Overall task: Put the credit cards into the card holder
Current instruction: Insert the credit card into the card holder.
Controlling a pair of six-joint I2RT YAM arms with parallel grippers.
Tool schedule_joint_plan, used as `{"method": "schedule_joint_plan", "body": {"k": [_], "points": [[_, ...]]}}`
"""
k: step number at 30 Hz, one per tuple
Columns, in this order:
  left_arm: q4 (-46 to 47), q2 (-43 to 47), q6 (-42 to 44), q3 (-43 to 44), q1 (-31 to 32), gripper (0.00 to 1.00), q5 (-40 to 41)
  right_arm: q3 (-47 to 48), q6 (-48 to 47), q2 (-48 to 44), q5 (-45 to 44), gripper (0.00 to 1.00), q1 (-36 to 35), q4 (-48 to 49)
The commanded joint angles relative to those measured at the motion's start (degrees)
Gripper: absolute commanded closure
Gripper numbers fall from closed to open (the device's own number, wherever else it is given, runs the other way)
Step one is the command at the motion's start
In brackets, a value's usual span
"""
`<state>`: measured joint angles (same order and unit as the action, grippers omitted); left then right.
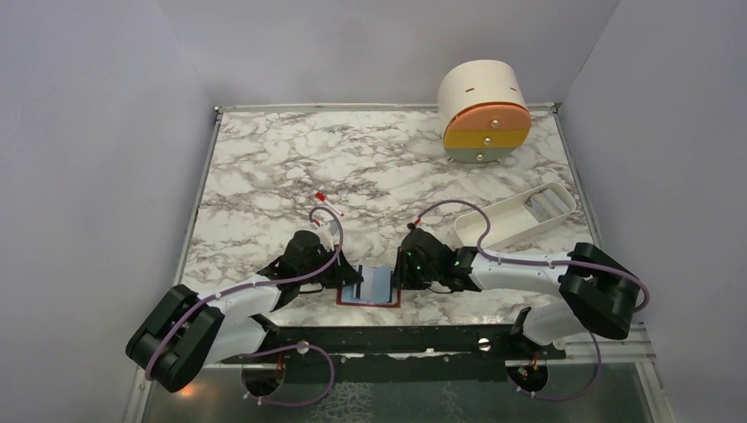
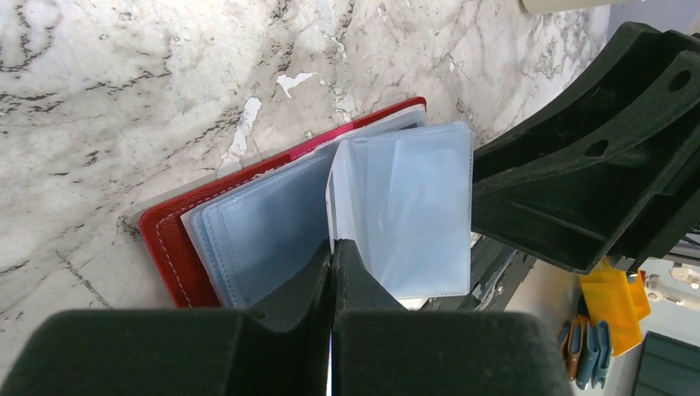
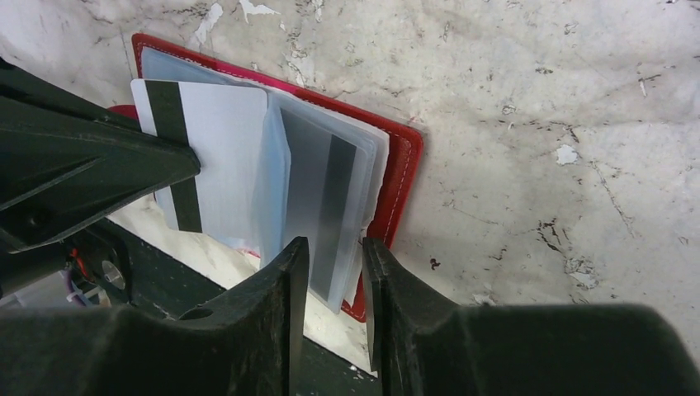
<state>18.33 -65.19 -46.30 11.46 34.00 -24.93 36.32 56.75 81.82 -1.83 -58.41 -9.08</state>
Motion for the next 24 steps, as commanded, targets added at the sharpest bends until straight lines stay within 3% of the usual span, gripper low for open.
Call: {"method": "schedule_joint_plan", "body": {"k": [1, 9, 19, 24], "points": [[0.05, -0.75, -0.37, -1.71, 0.28, 1.0, -0.75, 3.39, -0.05, -2.11, -3.1, 0.67, -0.57, -5.53], [0.05, -1.04, -0.71, -1.18, 0.23, 1.0, -1.11, 5.47, -1.33, -7.37, -5.84, 0.63, -0.92, -9.02], [0.36, -0.65, -1.22, -1.29, 0.22, 1.0, -2.04, 5.66, -1.87, -0.2, -5.19, 0.76, -2.12, -4.02], [1.75, -0.02, -1.74, -2.54, 0.24, 1.0, -2.85, 6.94, -2.01, 4.98, -6.64, 0.8, -2.07, -8.85]]}}
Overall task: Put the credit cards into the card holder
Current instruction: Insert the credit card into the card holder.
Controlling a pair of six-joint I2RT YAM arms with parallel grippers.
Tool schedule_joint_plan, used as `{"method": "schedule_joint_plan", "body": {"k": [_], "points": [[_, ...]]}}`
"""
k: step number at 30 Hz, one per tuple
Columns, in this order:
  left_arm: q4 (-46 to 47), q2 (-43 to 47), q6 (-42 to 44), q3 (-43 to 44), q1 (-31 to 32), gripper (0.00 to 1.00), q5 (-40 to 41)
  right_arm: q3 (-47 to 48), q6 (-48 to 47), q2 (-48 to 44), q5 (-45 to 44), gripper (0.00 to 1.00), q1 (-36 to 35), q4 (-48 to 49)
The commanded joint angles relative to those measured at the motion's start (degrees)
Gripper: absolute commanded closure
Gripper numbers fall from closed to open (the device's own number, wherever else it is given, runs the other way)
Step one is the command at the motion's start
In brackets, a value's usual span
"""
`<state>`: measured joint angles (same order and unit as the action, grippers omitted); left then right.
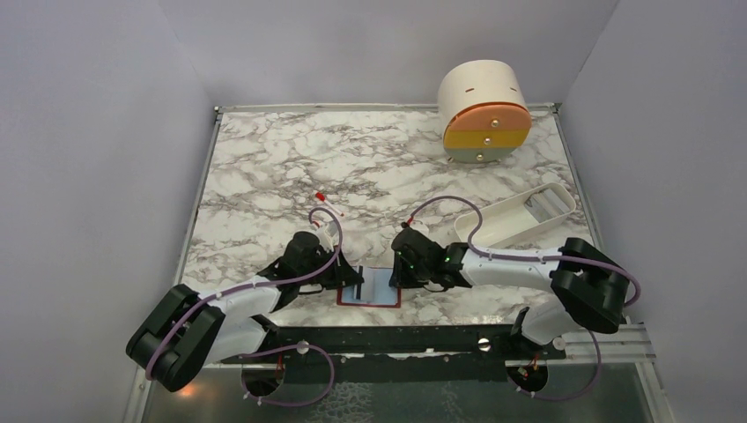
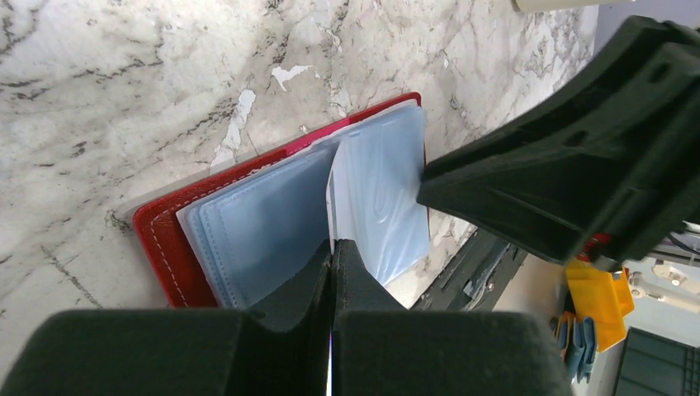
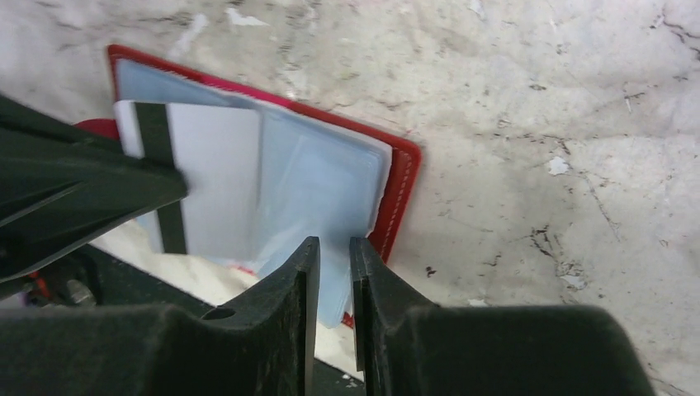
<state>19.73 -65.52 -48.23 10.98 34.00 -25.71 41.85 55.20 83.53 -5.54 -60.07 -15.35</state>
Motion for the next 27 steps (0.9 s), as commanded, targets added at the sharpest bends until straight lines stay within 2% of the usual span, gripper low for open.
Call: {"method": "schedule_joint_plan", "body": {"k": [1, 7, 16, 27], "points": [[0.8, 0.57, 0.09, -2.38, 0.27, 1.0, -2.4, 1.17, -0.51, 3.63, -3.23, 0.81, -0.45, -2.88], [1.96, 1.62, -0.65, -3.37, 0.24, 1.0, -2.86, -1.88, 0.71, 3.05, -4.05, 0.85, -0.55, -1.78], [8.46, -0.4, -3.79, -5.21, 0.23, 1.0, -2.69, -4.19, 1.23, 3.51, -2.33, 0.85, -0.57, 1.76], [11.1, -3.62, -8.24, -6.7, 0.23, 1.0, 0.23, -5.25, 1.92, 3.04, -2.04, 0.85, -0.57, 2.52]]}}
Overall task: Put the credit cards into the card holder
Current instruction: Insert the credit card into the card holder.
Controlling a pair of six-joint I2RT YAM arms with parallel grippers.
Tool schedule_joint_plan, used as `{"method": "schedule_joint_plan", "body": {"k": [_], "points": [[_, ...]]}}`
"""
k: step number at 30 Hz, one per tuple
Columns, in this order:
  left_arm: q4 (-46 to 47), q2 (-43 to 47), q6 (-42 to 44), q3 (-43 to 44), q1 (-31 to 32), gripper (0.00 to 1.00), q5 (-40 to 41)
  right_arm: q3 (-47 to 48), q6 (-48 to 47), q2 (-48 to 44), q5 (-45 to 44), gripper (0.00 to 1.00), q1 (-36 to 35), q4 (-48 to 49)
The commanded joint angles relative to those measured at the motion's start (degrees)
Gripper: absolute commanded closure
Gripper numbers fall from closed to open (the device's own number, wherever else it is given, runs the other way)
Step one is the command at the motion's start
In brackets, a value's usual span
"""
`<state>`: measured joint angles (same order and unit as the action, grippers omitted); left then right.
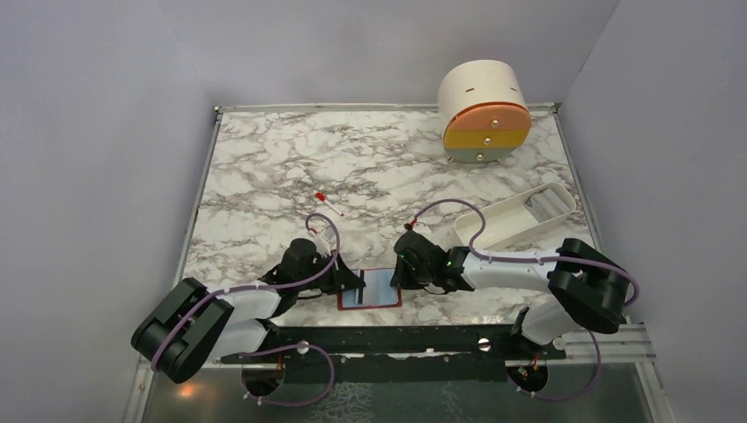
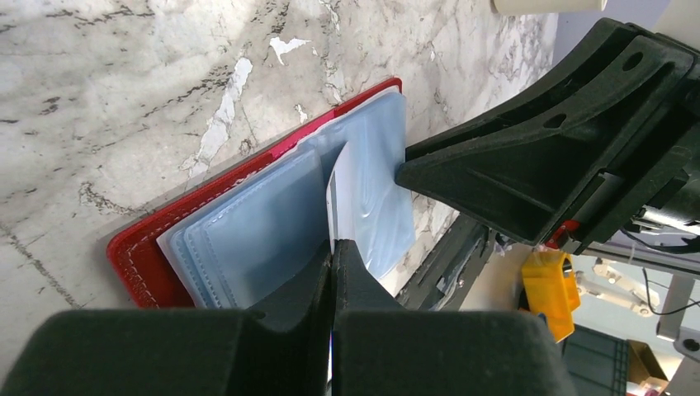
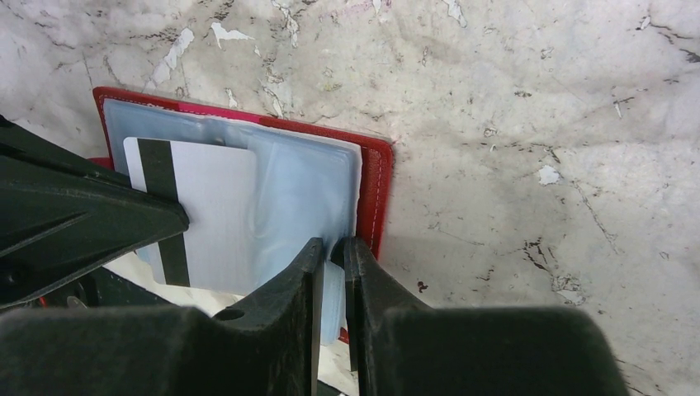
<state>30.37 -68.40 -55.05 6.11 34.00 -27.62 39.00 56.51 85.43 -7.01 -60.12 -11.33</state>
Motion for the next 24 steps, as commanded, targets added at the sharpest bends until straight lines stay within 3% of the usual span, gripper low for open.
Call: {"method": "schedule_joint_plan", "body": {"k": [1, 24], "points": [[0.48, -0.5, -1.72, -1.95, 0.25, 1.0, 2.58, -2.58, 0.73, 1.09, -0.63, 0.85, -0.5, -1.5], [0.57, 2.69, -1.53, -4.3, 0.28, 1.0, 8.8, -3.38, 1.04, 0.88, -0.87, 0.86, -0.55, -1.76]]}}
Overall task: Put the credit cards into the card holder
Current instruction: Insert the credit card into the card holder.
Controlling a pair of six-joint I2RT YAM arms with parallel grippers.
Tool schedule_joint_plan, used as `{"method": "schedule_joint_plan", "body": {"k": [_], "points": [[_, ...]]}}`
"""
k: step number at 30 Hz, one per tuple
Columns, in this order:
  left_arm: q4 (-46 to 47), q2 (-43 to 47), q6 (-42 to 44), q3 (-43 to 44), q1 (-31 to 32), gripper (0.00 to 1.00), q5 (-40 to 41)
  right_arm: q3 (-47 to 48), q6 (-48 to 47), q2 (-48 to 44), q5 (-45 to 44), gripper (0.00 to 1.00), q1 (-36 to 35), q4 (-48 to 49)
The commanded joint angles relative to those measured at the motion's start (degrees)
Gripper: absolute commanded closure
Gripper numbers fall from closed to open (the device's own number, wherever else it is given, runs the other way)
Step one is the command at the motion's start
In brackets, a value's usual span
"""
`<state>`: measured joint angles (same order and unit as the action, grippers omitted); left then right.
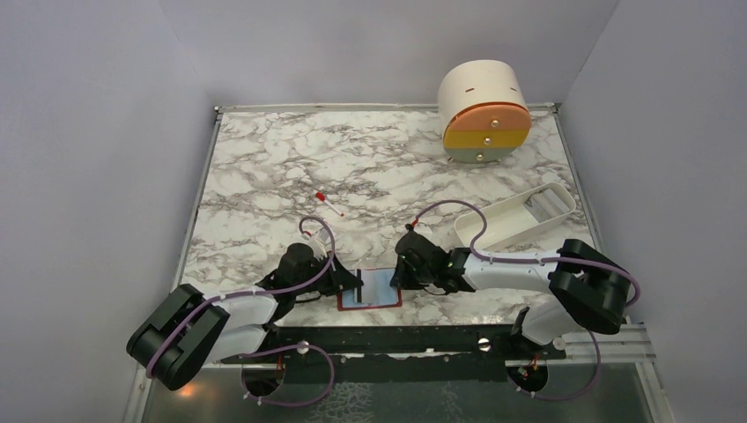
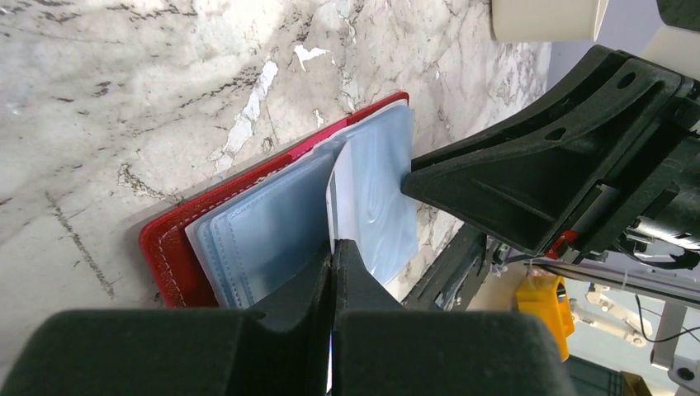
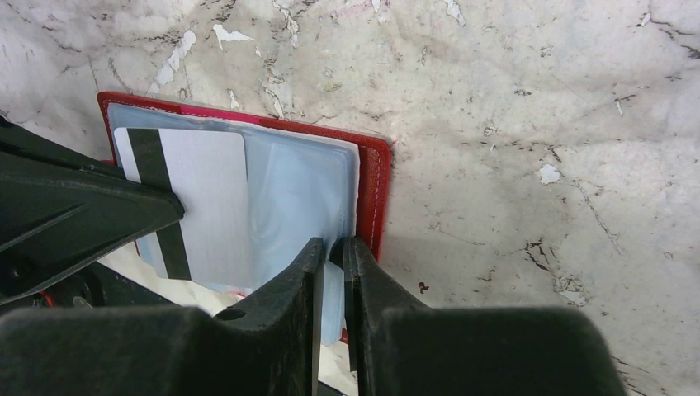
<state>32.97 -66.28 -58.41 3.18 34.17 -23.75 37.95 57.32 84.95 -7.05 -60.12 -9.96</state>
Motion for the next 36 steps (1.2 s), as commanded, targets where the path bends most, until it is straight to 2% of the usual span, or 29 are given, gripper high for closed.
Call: {"method": "schedule_joint_plan", "body": {"k": [1, 19, 36], "points": [[-1.96, 0.62, 1.86, -1.27, 0.1, 1.0, 4.98, -2.41, 0.37, 1.28, -0.78, 0.86, -0.6, -3.14], [0.64, 1.28, -3.18, -3.27, 4.89, 1.0, 8.22, -2.86, 0.95, 0.91, -0.95, 0.86, -0.62, -2.72], [1.09, -1.05, -4.29, -3.52, 7.99, 1.0, 10.49, -2.89, 1.17, 0.87, -1.39, 0.86, -0.68, -2.7]]}}
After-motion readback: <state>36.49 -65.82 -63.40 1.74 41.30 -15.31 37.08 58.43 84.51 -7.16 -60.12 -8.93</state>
